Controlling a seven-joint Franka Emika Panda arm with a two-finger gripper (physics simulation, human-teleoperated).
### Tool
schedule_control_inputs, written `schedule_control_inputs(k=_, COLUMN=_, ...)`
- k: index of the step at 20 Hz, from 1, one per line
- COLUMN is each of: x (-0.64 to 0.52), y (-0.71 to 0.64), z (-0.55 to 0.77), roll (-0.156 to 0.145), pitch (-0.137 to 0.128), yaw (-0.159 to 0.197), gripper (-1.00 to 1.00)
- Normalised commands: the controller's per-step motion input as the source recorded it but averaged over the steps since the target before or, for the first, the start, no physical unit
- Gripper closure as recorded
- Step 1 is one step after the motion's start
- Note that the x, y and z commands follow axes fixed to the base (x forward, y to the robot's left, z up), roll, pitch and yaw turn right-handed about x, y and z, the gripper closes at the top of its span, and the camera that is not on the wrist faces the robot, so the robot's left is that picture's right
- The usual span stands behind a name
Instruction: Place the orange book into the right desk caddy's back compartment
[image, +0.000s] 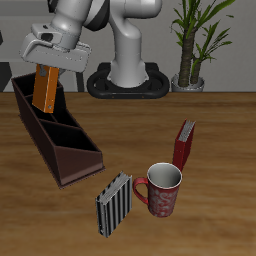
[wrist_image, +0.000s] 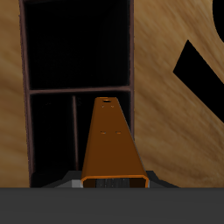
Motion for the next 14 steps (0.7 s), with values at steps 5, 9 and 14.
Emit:
schedule_control_inputs(k=5, x=0.17, y=-0.14, z=-0.13, roll=-0.028, pitch=0.031, yaw=-0.045, gripper=1.00)
schedule_control_inputs(k=9, x=0.16, y=-0.06, z=-0.21, roll=0.002, pitch=0.035, yaw=-0.002, gripper=1.00)
schedule_control_inputs(k=14, x=0.20, y=-0.05, z=-0.21, roll=-0.018, pitch=0.043, yaw=-0.024, gripper=1.00)
